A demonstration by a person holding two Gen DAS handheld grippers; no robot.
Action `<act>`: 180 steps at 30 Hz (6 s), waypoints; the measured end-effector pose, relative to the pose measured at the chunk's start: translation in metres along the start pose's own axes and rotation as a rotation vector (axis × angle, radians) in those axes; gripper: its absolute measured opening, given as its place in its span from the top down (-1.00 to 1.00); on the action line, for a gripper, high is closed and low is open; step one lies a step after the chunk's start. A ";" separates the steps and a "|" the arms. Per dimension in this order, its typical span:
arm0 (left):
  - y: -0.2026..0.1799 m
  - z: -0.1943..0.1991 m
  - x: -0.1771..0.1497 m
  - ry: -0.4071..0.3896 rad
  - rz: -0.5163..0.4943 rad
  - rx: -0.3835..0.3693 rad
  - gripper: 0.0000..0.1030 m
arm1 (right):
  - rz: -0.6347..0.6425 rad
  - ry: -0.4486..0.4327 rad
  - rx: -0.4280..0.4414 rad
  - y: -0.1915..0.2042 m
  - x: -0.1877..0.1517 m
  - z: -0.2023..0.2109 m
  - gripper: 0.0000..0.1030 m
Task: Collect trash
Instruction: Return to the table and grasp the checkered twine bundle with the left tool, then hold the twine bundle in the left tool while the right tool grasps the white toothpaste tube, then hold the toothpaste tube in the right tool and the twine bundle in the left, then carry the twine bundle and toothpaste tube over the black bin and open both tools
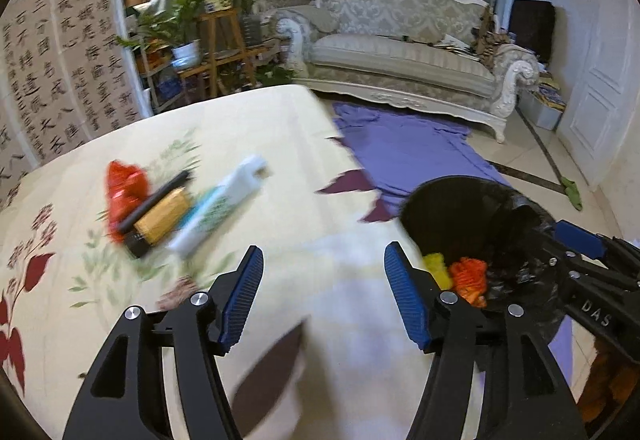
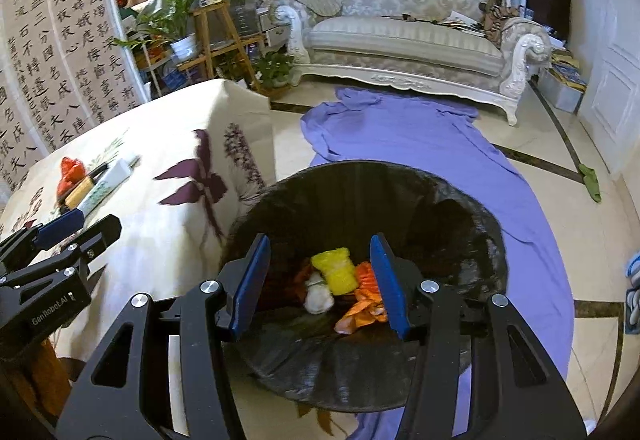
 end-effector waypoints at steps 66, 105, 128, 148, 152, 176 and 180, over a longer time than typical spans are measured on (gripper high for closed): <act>0.258 0.004 -0.050 0.066 0.394 0.191 0.64 | 0.276 0.107 0.111 0.222 0.016 -0.055 0.12; 0.258 0.003 -0.049 0.064 0.396 0.188 0.64 | 0.289 0.121 0.117 0.228 0.015 -0.053 0.72; 0.250 0.010 -0.048 0.057 0.364 0.158 0.64 | 0.272 0.079 0.164 0.213 0.008 -0.029 0.72; 0.249 0.009 -0.054 0.061 0.373 0.138 0.64 | 0.308 0.129 0.095 0.212 0.006 -0.040 0.72; 0.249 0.009 -0.054 0.063 0.376 0.133 0.64 | 0.337 0.137 0.095 0.218 0.006 -0.043 0.72; 0.238 0.018 -0.050 0.033 0.361 0.131 0.64 | 0.206 0.071 0.064 0.180 0.019 -0.031 0.72; 0.220 0.024 -0.046 0.019 0.332 0.118 0.65 | 0.186 0.042 0.068 0.167 0.019 -0.018 0.72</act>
Point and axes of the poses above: each gripper's, at about its wrist camera, not at the fingertips, and z roughly against the way its jaws point, y to its left, x to its top, the point moved 4 cm from there along -z, roughly the way its jaws point, and after that the axes turned 8 degrees about y, right-handed, at the moved point
